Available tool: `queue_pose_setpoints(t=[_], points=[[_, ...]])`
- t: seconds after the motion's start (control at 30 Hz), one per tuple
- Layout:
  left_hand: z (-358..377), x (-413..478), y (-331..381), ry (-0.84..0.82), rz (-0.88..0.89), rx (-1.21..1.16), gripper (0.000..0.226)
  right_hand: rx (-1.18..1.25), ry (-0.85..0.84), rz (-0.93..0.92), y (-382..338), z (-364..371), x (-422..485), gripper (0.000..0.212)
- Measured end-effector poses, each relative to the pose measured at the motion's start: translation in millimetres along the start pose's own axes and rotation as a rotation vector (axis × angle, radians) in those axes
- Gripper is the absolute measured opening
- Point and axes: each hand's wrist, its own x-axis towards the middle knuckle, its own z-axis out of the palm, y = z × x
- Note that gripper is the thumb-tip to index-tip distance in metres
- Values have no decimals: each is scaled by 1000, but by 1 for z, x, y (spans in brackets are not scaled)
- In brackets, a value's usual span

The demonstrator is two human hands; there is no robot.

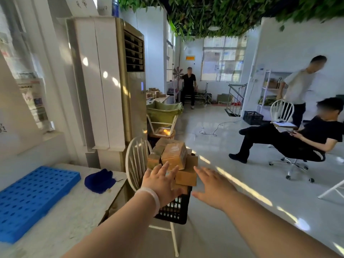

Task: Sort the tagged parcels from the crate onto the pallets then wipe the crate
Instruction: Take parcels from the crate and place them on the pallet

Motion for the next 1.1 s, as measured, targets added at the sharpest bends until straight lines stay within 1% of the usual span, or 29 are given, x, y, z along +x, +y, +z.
queue_pose_setpoints(t=[0.17, 0.3, 0.4, 0.63, 0.77, 0.93, 1.1], points=[[-2, 77, -43, -22, 61, 17, 77, 59, -5, 63, -14, 5, 77, 86], [15, 126, -58, -60, 78, -11, 74, 89, -44, 75, -15, 20, 122, 84], [31, 159, -60, -131, 98, 5, 75, 90, -68, 99, -3, 27, 154, 82], [45, 253, -58, -159, 69, -8, 75, 155, -105, 162, 50, 40, 241, 77], [60, 305, -49, -239, -3, -46, 76, 199, -159, 161, 83, 54, 302, 75], [81, 362, -43, -313, -153, -115, 76, 264, -280, 102, 117, 74, 366, 72], [100, 403, -33, -320, -289, -175, 80, 322, -334, 76, 138, 93, 413, 70]])
